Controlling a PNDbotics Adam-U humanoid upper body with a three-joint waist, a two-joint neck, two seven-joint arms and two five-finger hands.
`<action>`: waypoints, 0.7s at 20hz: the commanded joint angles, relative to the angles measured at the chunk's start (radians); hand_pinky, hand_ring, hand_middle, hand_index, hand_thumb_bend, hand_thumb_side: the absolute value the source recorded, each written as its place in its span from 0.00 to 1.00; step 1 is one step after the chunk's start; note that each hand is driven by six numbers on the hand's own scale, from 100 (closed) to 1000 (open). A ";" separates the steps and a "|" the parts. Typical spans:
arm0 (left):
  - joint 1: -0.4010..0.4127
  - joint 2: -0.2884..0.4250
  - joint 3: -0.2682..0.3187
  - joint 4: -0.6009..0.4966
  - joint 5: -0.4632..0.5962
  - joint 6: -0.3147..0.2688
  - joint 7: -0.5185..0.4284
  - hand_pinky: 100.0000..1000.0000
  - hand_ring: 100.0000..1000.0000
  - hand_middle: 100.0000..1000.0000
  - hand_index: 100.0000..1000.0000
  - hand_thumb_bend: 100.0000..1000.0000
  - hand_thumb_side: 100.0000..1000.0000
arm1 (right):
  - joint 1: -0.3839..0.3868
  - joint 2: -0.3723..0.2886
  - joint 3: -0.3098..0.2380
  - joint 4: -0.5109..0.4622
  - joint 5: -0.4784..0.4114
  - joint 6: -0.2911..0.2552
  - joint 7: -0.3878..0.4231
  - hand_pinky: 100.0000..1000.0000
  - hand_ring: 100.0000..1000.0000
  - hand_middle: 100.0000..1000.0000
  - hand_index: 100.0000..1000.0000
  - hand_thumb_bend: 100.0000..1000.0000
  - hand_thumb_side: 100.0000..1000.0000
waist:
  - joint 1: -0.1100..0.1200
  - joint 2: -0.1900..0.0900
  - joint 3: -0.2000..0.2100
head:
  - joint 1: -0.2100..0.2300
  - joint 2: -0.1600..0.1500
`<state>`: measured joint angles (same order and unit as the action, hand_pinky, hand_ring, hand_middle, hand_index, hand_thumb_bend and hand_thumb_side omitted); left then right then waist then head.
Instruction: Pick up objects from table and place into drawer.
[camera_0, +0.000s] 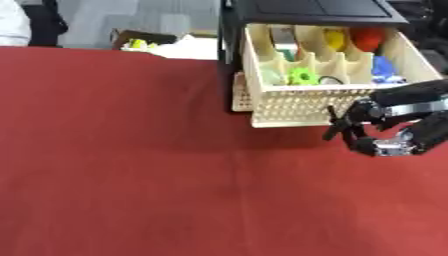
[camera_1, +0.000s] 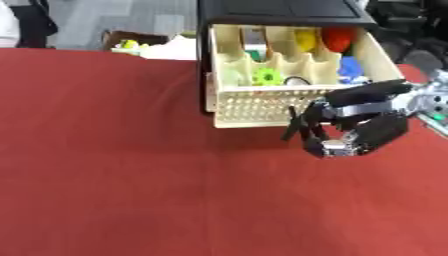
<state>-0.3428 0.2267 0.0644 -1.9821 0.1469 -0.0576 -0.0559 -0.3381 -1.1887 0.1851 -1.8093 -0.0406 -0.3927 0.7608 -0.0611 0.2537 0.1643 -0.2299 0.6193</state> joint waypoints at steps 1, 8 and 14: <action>-0.016 0.006 0.001 -0.018 -0.001 -0.001 -0.005 0.66 0.65 0.65 0.86 0.00 1.00 | -0.019 -0.015 -0.008 0.013 -0.015 -0.143 0.146 0.18 0.47 0.49 0.88 0.00 1.00 | 0.000 -0.009 0.003 | -0.001 -0.017; -0.017 0.006 0.003 -0.018 -0.002 -0.001 -0.006 0.66 0.65 0.65 0.86 0.00 1.00 | -0.044 -0.004 -0.011 0.039 -0.033 -0.137 0.146 0.17 0.47 0.48 0.88 0.00 1.00 | -0.004 -0.004 0.010 | -0.003 -0.032; -0.017 0.006 0.005 -0.018 -0.003 -0.001 -0.009 0.66 0.65 0.65 0.86 0.00 1.00 | -0.060 0.003 -0.020 0.064 -0.052 -0.136 0.146 0.17 0.47 0.48 0.88 0.00 1.00 | -0.006 -0.002 0.011 | -0.001 -0.041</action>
<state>-0.3449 0.2266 0.0644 -1.9821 0.1449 -0.0578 -0.0608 -0.3876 -1.1643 0.1830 -1.7582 -0.0826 -0.3881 0.7654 -0.0702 0.2630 0.1735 -0.2307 0.5908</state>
